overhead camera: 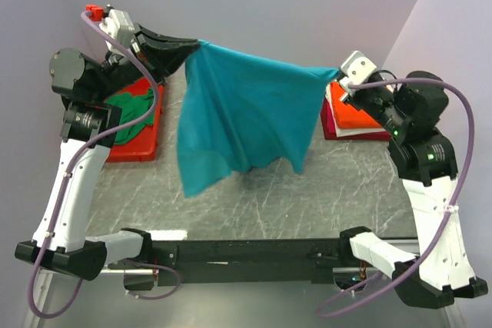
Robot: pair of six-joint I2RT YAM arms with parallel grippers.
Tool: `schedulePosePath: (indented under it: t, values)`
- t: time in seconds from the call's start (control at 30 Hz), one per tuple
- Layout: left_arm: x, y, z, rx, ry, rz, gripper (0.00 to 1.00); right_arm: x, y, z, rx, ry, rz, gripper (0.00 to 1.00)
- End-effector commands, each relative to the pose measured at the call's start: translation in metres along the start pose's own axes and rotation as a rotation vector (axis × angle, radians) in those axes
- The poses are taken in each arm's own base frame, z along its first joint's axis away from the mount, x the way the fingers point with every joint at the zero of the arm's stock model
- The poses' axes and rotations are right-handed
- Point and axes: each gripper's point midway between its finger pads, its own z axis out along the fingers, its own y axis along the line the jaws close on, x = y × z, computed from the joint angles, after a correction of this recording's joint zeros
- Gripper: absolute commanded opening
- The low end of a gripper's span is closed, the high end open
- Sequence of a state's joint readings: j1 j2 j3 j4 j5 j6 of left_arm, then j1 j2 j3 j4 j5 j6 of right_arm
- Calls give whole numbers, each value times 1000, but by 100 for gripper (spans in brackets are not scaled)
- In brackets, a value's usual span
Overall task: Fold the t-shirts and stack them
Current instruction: Flatten the tshirt out
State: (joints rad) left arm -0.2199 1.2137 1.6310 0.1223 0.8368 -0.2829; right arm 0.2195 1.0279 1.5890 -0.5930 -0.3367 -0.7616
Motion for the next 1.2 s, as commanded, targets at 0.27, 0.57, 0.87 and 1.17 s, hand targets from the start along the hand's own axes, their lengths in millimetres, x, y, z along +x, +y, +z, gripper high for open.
schedulePosePath:
  t: [0.27, 0.57, 0.87, 1.17]
  values:
    - [37, 2, 10, -22, 40, -190, 0, 5, -38, 1, 182, 45, 24, 0]
    - [53, 67, 64, -111, 5, -272, 0, -37, -118, 39, 309, -12, 50, 0]
    - [54, 58, 53, -85, 12, -123, 0, -103, -73, 2, 72, -254, 16, 0]
    - [271, -53, -113, -250, 492, -555, 65, 38, 289, -92, -1164, -214, -25, 2]
